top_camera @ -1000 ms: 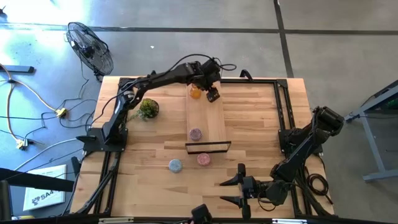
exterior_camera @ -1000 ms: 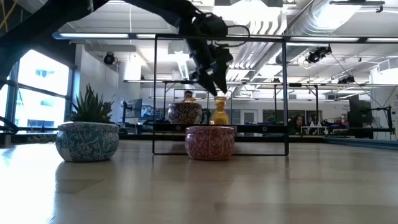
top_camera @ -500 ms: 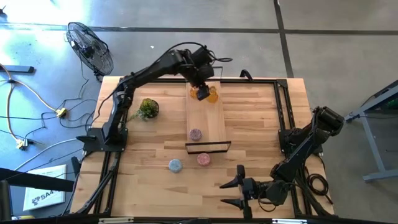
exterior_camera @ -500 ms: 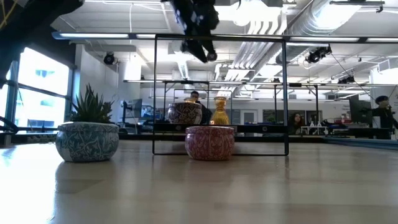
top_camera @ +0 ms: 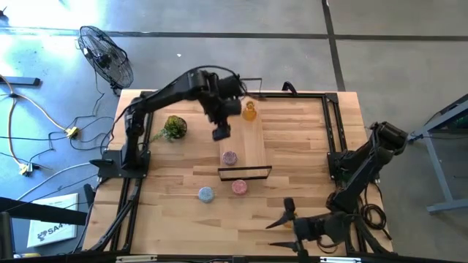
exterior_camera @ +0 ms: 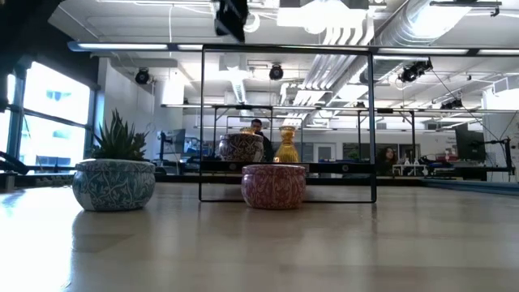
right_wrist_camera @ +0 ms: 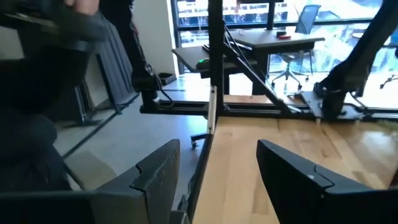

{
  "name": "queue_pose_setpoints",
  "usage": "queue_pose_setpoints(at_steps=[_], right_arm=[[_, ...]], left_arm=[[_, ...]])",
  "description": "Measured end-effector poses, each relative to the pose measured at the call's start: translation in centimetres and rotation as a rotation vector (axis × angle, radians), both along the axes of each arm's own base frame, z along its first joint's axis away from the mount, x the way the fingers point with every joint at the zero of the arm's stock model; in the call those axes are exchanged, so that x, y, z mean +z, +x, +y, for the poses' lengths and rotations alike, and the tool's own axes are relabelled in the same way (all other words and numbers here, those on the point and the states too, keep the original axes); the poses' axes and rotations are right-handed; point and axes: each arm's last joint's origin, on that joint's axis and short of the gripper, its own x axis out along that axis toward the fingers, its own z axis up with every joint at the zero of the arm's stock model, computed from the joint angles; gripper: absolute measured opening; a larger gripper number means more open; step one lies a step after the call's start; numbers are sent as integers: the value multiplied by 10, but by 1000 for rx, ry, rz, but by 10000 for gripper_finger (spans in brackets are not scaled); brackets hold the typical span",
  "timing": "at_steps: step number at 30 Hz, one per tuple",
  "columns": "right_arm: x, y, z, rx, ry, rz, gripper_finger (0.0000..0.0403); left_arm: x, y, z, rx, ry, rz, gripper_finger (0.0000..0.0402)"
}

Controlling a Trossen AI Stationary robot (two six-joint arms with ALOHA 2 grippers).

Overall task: Pick & Place candle stick holders
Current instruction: Put the blue scented candle on the shelf

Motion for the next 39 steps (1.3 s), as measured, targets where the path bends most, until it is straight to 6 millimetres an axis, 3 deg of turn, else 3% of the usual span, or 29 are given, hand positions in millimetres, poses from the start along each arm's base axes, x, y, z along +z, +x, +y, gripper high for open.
queue_pose_setpoints(at_steps=[5,11,19,26,33,39], right_arm=[[5,-23,3,-35,-56,37,206],[0,-50,3,-82,-75,125,186],[-9,-58,4,-39,-154,187,151],[-11,-59,5,26,-193,215,140],[-10,-57,5,64,-271,192,141],[-10,-44,-2,54,-308,190,140]], left_arm=[[5,3,-49,-128,-102,-20,254],[5,2,-111,-160,-89,26,254],[4,-16,-196,-138,126,26,254],[5,-50,-266,-111,322,-82,254],[-10,-77,-308,-112,405,-112,254],[-27,-81,-316,-117,440,-64,254]])
